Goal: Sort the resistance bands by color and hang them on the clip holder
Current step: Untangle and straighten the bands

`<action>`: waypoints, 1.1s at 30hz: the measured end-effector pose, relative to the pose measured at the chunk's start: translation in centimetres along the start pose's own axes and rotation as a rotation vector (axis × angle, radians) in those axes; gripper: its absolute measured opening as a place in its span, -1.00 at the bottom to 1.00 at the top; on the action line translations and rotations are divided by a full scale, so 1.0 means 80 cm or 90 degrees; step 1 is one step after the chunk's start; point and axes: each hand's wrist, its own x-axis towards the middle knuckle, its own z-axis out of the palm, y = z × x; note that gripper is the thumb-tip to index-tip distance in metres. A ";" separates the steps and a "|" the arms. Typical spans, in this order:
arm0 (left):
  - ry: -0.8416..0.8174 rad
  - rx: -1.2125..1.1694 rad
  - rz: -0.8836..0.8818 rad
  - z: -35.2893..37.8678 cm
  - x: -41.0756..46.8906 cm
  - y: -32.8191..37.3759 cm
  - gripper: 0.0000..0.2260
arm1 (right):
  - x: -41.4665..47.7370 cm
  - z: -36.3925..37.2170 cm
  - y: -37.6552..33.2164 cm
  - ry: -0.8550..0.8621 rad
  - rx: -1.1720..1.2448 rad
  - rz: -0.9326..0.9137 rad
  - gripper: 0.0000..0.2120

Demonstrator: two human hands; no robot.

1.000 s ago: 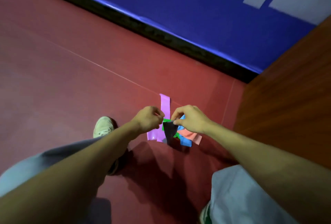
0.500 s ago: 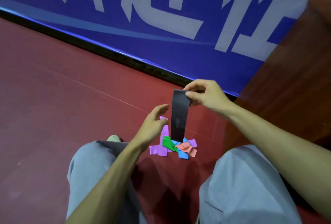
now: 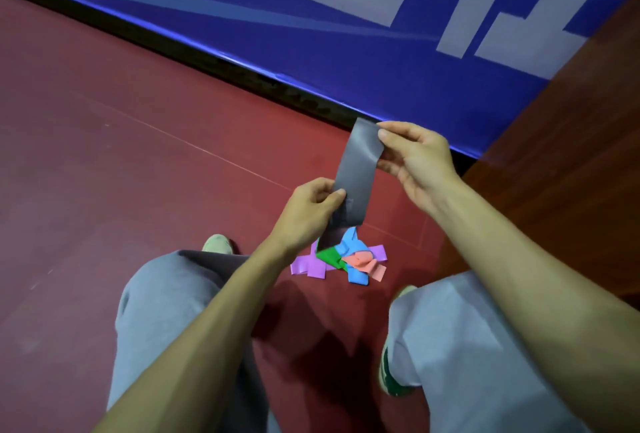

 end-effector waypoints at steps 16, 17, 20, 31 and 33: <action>0.062 -0.212 -0.078 0.011 0.054 0.010 -0.90 | 0.029 -0.037 0.069 -0.115 -0.082 0.210 -0.76; 0.073 -0.217 -0.077 0.007 0.056 0.011 -0.88 | 0.029 -0.037 0.068 -0.132 -0.102 0.207 -0.72; 0.109 -0.223 -0.095 -0.001 0.061 0.011 -0.82 | 0.032 -0.034 0.065 -0.171 -0.111 0.136 -0.73; 0.049 -0.071 -0.144 -0.007 0.064 -0.001 -0.87 | 0.045 -0.033 0.075 -0.189 -0.246 -0.002 -0.71; 0.081 -0.070 -0.145 -0.006 0.063 -0.002 -0.93 | 0.048 -0.035 0.076 -0.187 -0.278 -0.020 -0.71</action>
